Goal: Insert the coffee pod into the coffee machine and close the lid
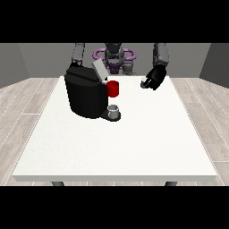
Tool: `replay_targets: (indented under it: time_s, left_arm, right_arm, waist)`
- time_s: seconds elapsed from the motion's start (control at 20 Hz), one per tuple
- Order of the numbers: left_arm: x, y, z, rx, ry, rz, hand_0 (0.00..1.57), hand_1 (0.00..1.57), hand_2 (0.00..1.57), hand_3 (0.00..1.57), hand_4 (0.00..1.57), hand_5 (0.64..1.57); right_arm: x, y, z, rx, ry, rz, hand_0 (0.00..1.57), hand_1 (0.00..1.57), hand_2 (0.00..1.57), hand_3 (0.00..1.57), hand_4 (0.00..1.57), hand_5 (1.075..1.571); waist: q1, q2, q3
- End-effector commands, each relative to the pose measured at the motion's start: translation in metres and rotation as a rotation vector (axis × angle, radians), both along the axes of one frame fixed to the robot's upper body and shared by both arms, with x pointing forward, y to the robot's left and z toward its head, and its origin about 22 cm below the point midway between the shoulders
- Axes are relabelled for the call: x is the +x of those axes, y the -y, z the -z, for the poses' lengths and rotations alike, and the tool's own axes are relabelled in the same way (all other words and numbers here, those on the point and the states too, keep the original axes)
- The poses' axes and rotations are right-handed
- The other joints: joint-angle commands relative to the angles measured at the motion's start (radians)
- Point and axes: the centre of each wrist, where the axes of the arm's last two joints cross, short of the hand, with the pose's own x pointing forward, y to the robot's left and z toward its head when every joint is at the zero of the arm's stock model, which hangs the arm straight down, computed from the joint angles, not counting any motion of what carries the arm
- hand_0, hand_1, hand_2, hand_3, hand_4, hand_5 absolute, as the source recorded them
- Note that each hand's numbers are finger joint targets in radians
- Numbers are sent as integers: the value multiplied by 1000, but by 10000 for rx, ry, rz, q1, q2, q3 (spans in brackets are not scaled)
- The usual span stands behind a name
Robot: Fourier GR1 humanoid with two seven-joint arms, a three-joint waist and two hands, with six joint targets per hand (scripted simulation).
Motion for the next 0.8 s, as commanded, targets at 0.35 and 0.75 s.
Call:
replay_targets:
  time_s: [0.35,0.75]
  left_arm:
    - [15,63,-26,-193,-447,658,1403,1403,1396,1341,598,1571]
    - [39,69,-110,-955,136,73,1221,1221,1266,1292,509,1571]
  right_arm:
    - [0,15,7,693,-142,-33,0,0,0,0,0,1571]
    - [21,12,-28,551,512,-236,0,0,0,0,0,1571]
  waist:
    - [14,-781,0]
    - [-849,-358,-2]
